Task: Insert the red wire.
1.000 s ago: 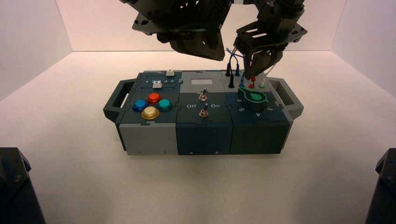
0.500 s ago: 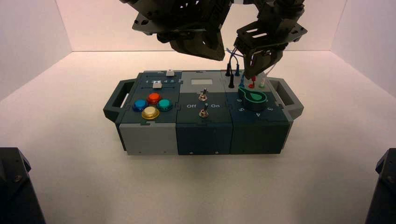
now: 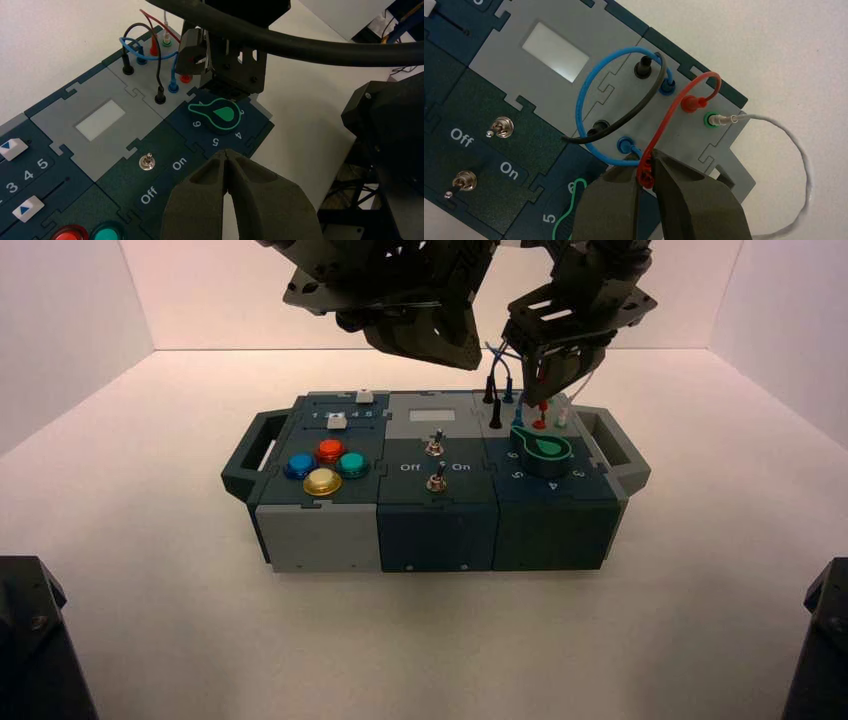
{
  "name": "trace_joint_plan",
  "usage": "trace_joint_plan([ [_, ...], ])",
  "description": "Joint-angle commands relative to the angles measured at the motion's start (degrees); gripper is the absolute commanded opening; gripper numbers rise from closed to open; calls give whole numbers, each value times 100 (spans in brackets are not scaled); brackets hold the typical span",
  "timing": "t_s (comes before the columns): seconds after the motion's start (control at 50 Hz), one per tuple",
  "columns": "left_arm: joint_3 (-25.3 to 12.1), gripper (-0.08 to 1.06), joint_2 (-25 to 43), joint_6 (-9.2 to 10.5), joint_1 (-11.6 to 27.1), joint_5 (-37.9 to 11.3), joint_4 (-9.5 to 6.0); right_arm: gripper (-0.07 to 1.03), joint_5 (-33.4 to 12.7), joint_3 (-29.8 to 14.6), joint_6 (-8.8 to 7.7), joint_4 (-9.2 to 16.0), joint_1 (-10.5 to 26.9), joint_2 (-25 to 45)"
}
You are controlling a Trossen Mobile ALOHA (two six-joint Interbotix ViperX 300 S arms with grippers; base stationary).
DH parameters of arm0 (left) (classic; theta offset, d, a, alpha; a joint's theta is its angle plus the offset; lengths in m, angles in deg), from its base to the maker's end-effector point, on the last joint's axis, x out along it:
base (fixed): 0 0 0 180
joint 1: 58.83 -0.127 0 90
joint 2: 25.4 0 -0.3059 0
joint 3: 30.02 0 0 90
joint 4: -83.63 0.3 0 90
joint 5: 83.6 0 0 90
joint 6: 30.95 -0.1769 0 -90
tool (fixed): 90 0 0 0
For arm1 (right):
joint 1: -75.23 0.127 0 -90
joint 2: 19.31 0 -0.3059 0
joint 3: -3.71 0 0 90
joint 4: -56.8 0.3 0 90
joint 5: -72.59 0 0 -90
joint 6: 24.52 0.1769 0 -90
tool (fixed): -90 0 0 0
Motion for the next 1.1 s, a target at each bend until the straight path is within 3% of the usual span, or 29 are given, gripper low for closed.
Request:
trace_joint_plan([
  [0.02, -114, -3, -79, 26, 18, 26, 0, -3, 88, -141, -9, -9, -26, -149],
  [1.1, -105, -3, -88, 18, 18, 62, 9, -3, 176, -123, 0, 35, -26, 53],
])
